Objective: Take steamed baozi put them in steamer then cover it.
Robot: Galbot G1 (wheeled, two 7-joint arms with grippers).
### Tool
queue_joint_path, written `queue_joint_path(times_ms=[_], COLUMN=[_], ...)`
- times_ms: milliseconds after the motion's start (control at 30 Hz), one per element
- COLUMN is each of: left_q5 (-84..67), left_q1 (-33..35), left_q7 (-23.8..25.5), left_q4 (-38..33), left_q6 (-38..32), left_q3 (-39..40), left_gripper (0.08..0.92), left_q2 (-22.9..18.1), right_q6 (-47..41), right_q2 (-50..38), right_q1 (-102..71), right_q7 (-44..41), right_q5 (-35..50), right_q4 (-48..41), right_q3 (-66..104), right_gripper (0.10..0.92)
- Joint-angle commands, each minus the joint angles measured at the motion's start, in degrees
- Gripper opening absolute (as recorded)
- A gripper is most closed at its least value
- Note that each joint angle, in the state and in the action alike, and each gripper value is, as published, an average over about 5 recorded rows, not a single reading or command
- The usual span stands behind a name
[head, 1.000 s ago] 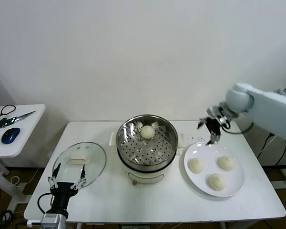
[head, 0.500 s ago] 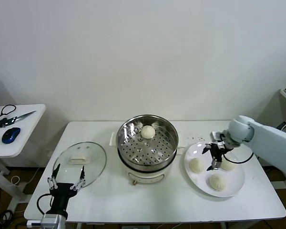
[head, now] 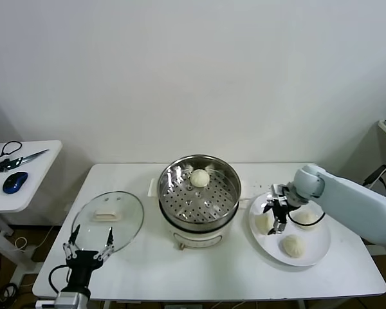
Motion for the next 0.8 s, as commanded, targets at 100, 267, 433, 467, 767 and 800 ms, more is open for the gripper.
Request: queue_joint_path(times_ms=[100,267,433,467,767,800], left_q5=[0.0,0.0,-0.1,-0.1,-0.7,-0.7], left_q1=[-0.2,0.0,0.4,0.5,1.4,1.4], left_q7=[0.1,0.1,0.2,0.2,0.4,0.4], left_q4=[0.1,0.1,0.0,0.0,-0.3,-0.3], left_q6=[0.1,0.1,-0.1,-0.1,-0.3,-0.3], left_q3=[0.2,0.1,0.0,0.0,0.2,0.3], left_gripper=[0.823,0.823,0.823,0.823,0.823,0.823], left_q2=[0.0,0.1,0.1,0.2,0.8,0.8], right_q6=[0.2,0.2,0.0,-0.1,0.5,0.3], right_q2=[2.0,1.5,-1.0,-1.8,-3.7,-2.8], right_q1=[-1.2,-0.3,2.4,4.3,35.0,38.3], right_q7=[-1.1,-1.4,-1.3,-1.3,-2.5,-2.6], right_q5=[-1.3,-0.9,1.6,2.7,19.2,21.2], right_q4=[-2.9,-2.6,-0.2,0.3,1.6,1.6], right_q3=[1.1,0.9,0.0,-0.9,-20.9,-23.2], right_gripper=[0.801,0.726,0.689,0.686,0.681,0.683])
